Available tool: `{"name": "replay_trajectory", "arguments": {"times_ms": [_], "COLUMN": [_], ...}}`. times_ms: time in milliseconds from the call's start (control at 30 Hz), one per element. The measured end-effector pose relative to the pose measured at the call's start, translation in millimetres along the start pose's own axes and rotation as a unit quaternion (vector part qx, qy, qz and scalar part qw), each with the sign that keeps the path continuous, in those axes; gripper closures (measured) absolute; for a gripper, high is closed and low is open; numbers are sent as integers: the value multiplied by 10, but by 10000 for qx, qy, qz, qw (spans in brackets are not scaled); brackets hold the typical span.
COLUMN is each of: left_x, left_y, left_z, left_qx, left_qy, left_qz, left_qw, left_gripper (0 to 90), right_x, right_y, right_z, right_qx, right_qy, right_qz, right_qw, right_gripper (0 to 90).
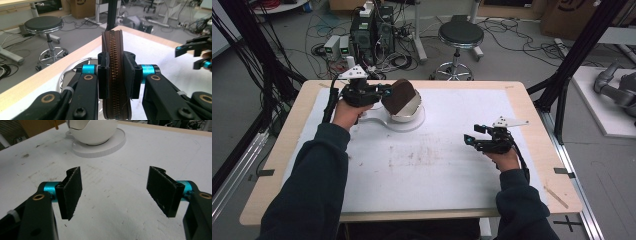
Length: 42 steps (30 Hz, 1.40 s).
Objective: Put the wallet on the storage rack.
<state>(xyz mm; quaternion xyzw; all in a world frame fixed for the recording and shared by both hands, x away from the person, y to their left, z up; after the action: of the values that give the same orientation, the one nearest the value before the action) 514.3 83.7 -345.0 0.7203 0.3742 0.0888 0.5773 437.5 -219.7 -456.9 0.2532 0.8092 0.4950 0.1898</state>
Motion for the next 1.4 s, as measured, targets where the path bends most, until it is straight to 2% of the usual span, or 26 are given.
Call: {"name": "replay_trajectory", "arguments": {"times_ms": [200, 467, 733, 867, 1033, 1067, 1167, 1200, 1267, 1333, 1400], "left_x": [62, 133, 208, 229, 268, 276, 301, 312, 349, 376, 409], "left_y": [-11, -131, -206, -291, -376, -391, -403, -388, -351, -327, -346], "left_z": [138, 269, 407, 496, 568, 578, 585, 573, 528, 464, 391], "left_qx": [97, 368, 491, 663, 821, 848, 836, 762, 591, 372, 246], "left_qy": [54, 382, 654, 702, 781, 786, 809, 818, 839, 806, 811], "left_qz": [104, 385, 474, 506, 446, 411, 142, 30, -314, -509, -726], "left_qw": [9999, 9978, 9955, 9940, 9926, 9924, 9931, 9937, 9942, 9948, 9938], "left_gripper": [752, 752, 753, 753, 749, 746, 679, 652, 541, 511, 466], "right_x": [-17, -32, -22, -19, -19, -18, -25, -25, -28, -35, -30], "right_y": [-11, -21, -30, -31, -39, -39, -42, -45, -47, -47, -46], "right_z": [-16, -25, -19, -24, -26, -27, -32, -36, -42, -50, -58], "right_qx": [3, -5, 36, 43, 53, 52, 48, 54, 47, 43, 42], "right_qy": [-11, -22, -5, 4, 15, 18, 13, 7, 1, -21, -14], "right_qz": [19, 22, 15, 29, 36, 35, 19, 35, 35, 25, 41], "right_qw": [10000, 10000, 10000, 10000, 10000, 10000, 10000, 10000, 10000, 10000, 10000], "right_gripper": [290, 290, 291, 290, 290, 291, 291, 291, 291, 291, 291]}}
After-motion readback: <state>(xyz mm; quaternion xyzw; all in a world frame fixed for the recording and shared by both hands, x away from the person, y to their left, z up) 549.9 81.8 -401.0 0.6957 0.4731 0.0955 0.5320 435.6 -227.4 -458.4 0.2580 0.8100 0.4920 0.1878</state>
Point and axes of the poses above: each handheld gripper's, and its own axes: z roughly forward along the jaws, y roughly out of its top, x roughly to its left, the point moved 10 cm from there along z, roughly forward along the jaws, and after that the axes turned 15 degrees about -z, right-handed, at the moved point
